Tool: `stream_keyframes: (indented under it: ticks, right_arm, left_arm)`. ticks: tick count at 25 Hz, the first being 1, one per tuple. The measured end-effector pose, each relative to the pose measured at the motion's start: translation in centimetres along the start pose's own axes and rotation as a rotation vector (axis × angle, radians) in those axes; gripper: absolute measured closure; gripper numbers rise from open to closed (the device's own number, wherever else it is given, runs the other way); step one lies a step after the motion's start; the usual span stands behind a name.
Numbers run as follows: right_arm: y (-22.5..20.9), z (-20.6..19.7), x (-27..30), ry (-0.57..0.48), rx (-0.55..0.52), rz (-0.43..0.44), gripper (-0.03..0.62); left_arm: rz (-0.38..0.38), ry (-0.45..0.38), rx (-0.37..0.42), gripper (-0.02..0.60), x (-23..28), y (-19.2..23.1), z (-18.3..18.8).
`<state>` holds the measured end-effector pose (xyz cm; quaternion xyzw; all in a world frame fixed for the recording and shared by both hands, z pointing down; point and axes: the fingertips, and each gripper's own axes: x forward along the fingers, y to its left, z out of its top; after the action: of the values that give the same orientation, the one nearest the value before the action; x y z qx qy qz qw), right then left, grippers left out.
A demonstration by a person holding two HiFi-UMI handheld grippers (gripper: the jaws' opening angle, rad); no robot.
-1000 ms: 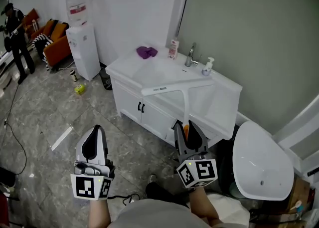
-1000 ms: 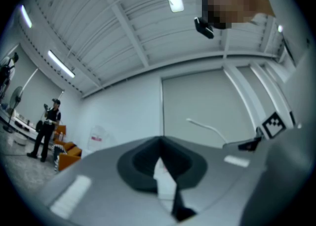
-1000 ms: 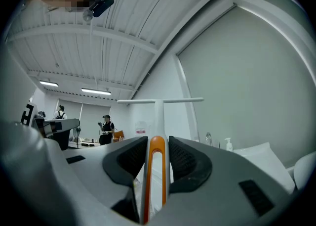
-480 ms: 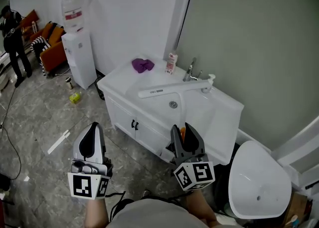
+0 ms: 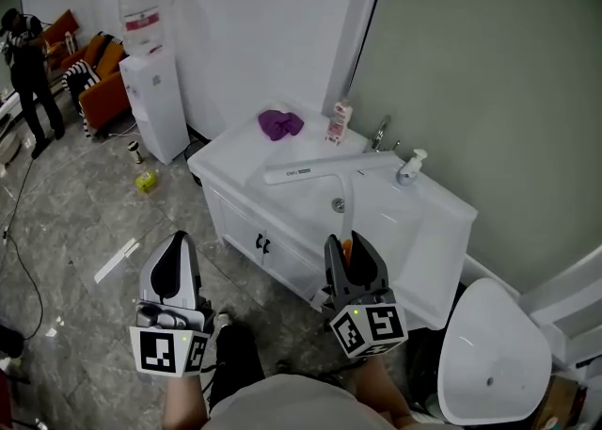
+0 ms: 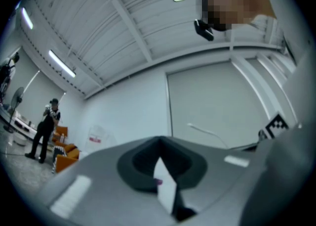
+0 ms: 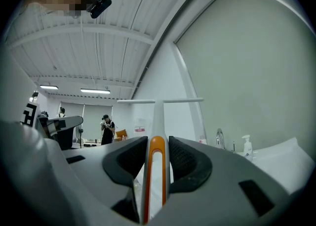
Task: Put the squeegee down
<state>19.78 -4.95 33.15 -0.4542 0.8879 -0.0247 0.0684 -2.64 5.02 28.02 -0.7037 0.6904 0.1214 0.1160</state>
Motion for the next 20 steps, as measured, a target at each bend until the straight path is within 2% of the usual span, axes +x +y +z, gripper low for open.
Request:
stream_keyframes:
  ticks: [6, 12, 20]
  right_arm:
    - [0.1, -1.3, 5.6, 0.005, 0.016, -0.057, 0.462]
    - [1.3, -2.0, 12.2, 0.004, 0.032, -0.124, 0.461]
    - [3.2, -3.6, 18.6, 0.019, 0.052, -0.204, 0.461]
  left_arm:
    - [-0.046, -0.005, -0.014, 0.574, 4.6, 3.9, -2.0]
    - [-0.093, 0.001, -0.017, 0.574, 9.4, 9.6, -3.0]
    - [-0.14, 0.012, -0.027, 0.574, 13.2, 16.2, -4.6]
